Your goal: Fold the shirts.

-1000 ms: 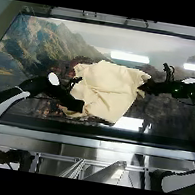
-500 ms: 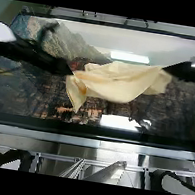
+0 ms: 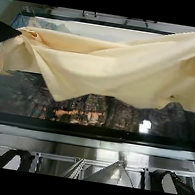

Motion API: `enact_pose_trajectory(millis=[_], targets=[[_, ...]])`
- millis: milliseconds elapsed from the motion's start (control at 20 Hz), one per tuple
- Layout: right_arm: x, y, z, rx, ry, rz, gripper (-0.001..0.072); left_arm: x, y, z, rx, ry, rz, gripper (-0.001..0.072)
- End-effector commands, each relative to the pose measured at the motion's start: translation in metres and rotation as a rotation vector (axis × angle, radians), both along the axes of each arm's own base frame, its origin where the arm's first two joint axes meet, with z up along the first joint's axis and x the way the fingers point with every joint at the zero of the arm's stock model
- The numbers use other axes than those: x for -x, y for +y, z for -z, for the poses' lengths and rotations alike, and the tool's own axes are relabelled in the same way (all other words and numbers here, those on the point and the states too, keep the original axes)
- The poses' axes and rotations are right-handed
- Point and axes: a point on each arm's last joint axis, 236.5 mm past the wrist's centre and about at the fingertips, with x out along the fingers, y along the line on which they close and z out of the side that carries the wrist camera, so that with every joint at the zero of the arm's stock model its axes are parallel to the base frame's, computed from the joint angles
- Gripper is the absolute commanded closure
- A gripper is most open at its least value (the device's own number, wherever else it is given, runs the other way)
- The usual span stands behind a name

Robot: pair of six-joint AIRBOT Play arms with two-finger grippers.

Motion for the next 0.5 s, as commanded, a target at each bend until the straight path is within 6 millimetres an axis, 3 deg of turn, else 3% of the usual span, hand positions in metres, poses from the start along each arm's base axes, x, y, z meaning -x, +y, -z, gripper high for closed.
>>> enact_pose_trajectory(millis=[0,100,200,300,450], targets=[[-0.035,0.0,0.022,0.032,0.033,0.031,0.0694,-0.009,0.007,0.031,0.017,0.095,-0.001,0.0686],[-0.085,0.005,0.063,0.074,0.084,0.038,0.0694,-0.029,0.013,0.083,0.047,0.237,0.009,0.0686],[-0.142,0.01,0.116,0.08,0.16,0.081,0.0694,-0.054,0.02,0.137,0.078,0.342,-0.007,0.0686],[-0.197,0.013,0.182,0.075,0.256,0.134,0.0694,-0.082,0.031,0.192,0.104,0.429,-0.046,0.0686],[-0.245,0.024,0.28,0.053,0.449,0.117,0.0694,-0.106,0.039,0.275,0.132,0.588,-0.057,0.0686]])
